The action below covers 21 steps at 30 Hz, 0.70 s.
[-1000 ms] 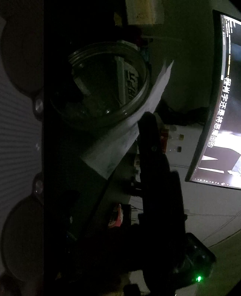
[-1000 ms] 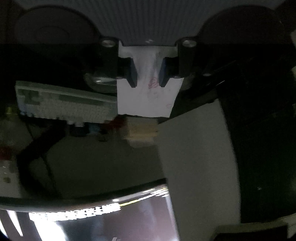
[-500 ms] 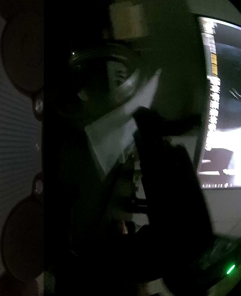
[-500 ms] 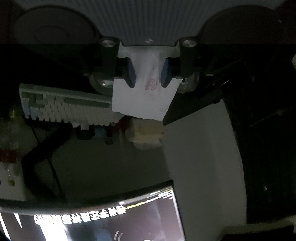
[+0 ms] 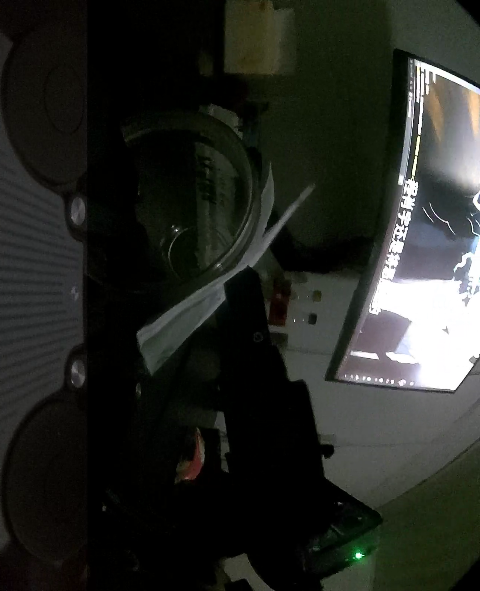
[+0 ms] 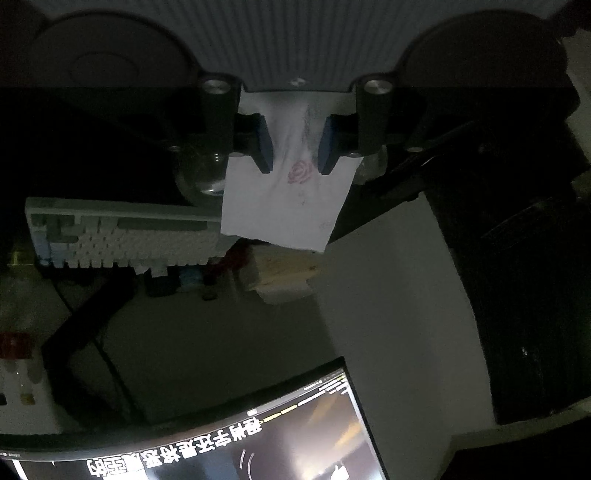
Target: Clean container
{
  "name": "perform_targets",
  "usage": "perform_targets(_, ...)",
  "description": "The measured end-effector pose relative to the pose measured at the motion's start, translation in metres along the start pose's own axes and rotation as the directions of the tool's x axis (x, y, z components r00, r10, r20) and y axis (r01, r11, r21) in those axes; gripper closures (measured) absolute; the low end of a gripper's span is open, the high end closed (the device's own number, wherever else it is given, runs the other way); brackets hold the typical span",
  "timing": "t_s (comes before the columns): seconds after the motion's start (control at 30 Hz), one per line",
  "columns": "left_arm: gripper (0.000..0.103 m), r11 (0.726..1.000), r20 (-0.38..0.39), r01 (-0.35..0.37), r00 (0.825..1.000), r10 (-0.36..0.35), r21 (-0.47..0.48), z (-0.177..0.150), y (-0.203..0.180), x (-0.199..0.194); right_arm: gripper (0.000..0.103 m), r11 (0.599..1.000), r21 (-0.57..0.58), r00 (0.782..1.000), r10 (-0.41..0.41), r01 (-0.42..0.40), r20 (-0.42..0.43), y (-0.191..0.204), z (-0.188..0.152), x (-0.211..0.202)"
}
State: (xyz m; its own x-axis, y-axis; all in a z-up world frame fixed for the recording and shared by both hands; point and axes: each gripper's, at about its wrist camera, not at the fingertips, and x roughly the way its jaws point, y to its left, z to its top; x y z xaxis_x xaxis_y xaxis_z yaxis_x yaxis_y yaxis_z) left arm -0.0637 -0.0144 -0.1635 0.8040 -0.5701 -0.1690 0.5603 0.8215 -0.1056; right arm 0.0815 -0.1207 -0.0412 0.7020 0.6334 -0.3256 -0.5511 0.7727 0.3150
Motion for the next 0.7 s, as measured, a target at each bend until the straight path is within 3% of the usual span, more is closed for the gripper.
perform_targets(0.27, 0.096, 0.995, -0.047, 0.100, 0.994, -0.100, 0.005, 0.002, -0.003, -0.022, 0.072, 0.999, -0.047, 1.000, 0.024, -0.024, -0.011, 0.019, -0.009, -0.017)
perform_targets(0.33, 0.096, 0.995, -0.050, 0.082, 0.996, -0.079, 0.049, 0.001, -0.009, -0.024, 0.072, 0.998, -0.063, 1.000, 0.018, -0.018, -0.007, 0.023, -0.010, -0.016)
perform_targets(0.5, 0.093, 0.999, -0.085, 0.029, 0.996, -0.025, 0.039, -0.002, -0.004, -0.010, 0.072, 0.996, -0.094, 1.000, 0.006, -0.006, 0.000, 0.028, -0.009, -0.007)
perform_targets(0.6, 0.075, 0.998, -0.096, -0.021, 0.995, 0.026, 0.054, -0.008, -0.005, -0.006, 0.072, 0.994, -0.111, 1.000, 0.006, -0.006, -0.003, 0.028, -0.005, -0.001)
perform_targets(0.7, 0.068, 0.992, -0.102, -0.074, 0.991, 0.085, 0.107, -0.010, -0.010, -0.003, 0.072, 0.990, -0.138, 1.000, 0.007, -0.009, -0.013, 0.029, 0.000, 0.006)
